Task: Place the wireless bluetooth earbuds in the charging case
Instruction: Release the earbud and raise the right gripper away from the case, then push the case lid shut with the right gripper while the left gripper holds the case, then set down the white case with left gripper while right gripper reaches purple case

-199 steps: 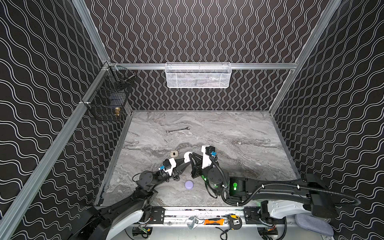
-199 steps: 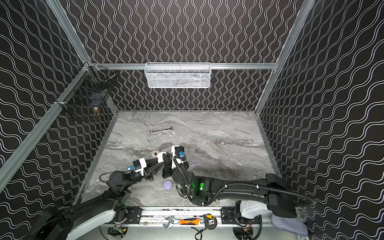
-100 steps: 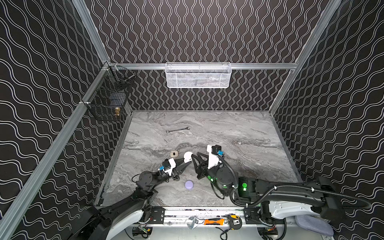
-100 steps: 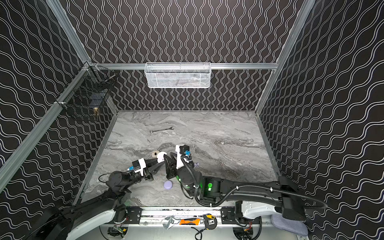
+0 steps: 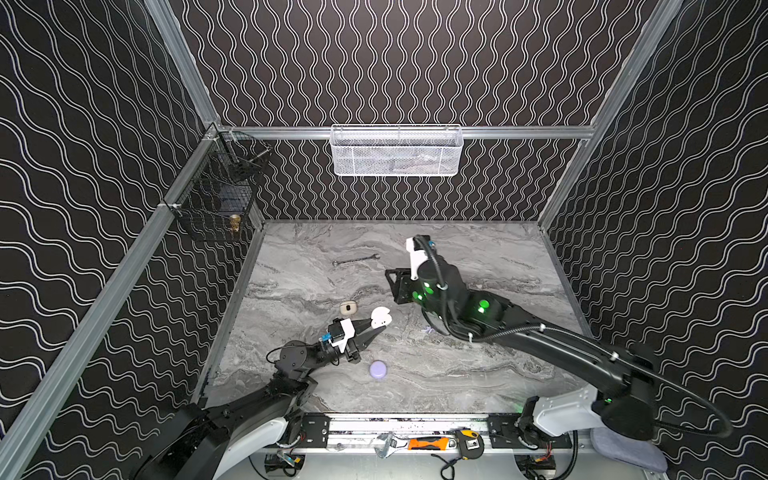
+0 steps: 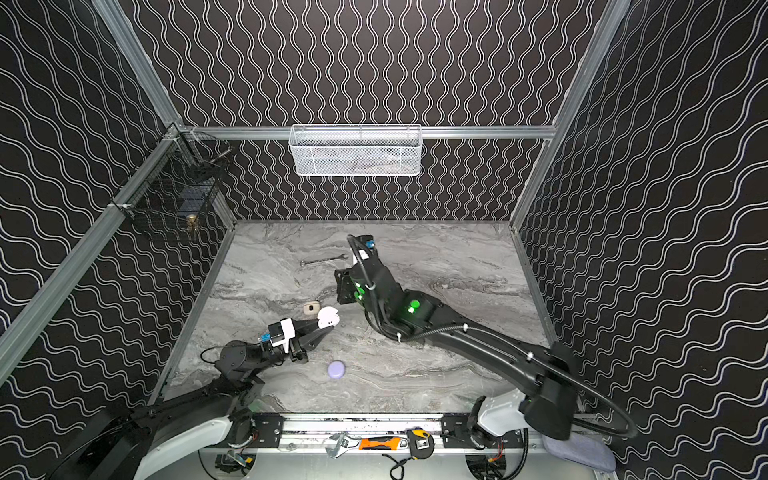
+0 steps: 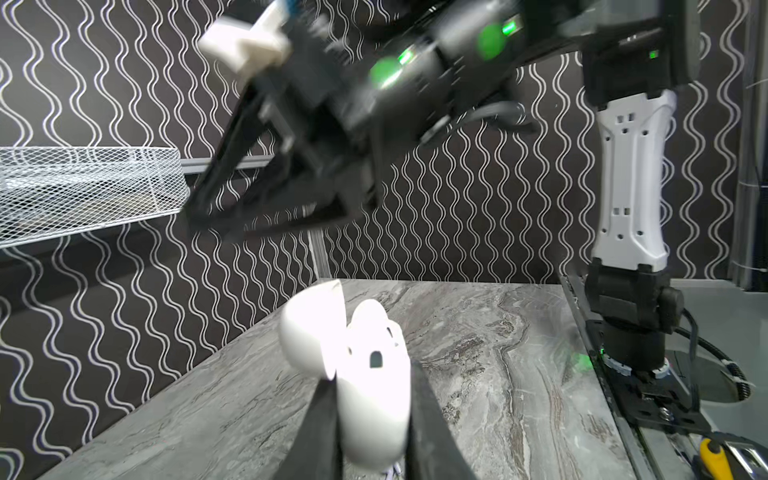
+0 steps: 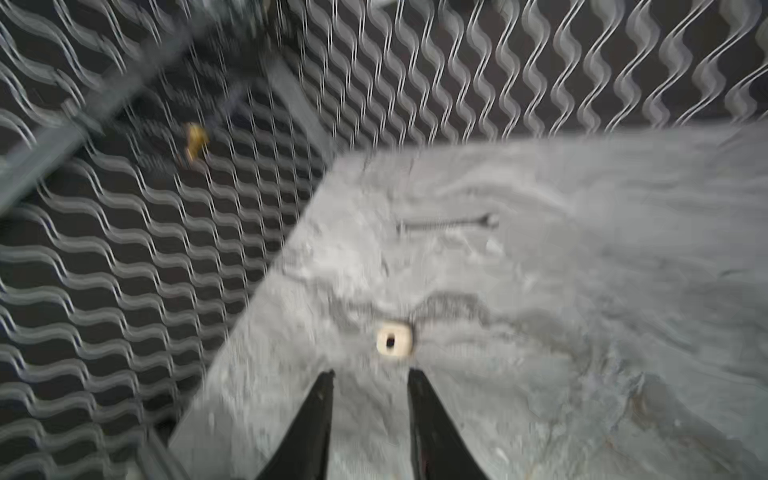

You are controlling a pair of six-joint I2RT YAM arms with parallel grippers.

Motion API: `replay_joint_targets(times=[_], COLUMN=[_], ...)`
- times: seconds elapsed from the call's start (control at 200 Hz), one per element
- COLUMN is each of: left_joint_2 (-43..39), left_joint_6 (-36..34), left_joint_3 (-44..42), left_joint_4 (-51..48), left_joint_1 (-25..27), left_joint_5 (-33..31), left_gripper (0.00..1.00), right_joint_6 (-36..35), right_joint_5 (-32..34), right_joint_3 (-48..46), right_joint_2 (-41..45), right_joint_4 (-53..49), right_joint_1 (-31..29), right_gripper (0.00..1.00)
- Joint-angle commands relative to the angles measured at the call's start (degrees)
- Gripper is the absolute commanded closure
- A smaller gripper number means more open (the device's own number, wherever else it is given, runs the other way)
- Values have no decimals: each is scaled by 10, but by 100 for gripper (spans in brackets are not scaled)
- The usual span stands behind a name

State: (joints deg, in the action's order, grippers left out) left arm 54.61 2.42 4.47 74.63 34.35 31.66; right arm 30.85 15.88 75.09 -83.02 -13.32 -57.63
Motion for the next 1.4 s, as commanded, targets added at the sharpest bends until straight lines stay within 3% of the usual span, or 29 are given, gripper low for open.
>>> replay_joint_targets(times=[0.0,0.23,0.651,0.761,0.836,0.931,0.981,1.096,1.176,1.296,1.396], left_joint_2=[3,17,-11,-32,-62,-99,-110,-146,-170,-192,-144], left_joint_6=[-9,-5,-13,31,134,247,264,228,217,233,248], left_joint_3=[6,4,5,11,29,96,132,202,229,211,217], left_joint_4=[28,38,-21,-55,-153,-388,-491,-728,-793,-778,-757], left_joint_1=[-1,0,0,-1,0,-1,0,-1,0,0,0], left_joint_5=[8,-5,-50,-93,-195,-259,-258,-290,-348,-325,-295], left_gripper=[100,100,100,100,100,100,100,100,100,100,100], right_joint_6=[-7,-13,30,39,36,40,31,-2,-41,-100,-123], right_joint_5=[-120,-181,-201,-142,-69,3,6,20,46,57,21], right_joint_3=[30,33,-62,-82,-76,-54,-56,-76,-73,-137,-202], right_joint_2=[-27,-44,51,83,101,99,96,83,72,76,89], right_joint_4=[-66,-85,-112,-103,-95,-72,-26,75,97,182,226], right_joint_1=[4,0,-25,-23,-4,44,66,97,102,102,95], right_gripper=[68,69,70,70,68,62,60,57,56,51,50])
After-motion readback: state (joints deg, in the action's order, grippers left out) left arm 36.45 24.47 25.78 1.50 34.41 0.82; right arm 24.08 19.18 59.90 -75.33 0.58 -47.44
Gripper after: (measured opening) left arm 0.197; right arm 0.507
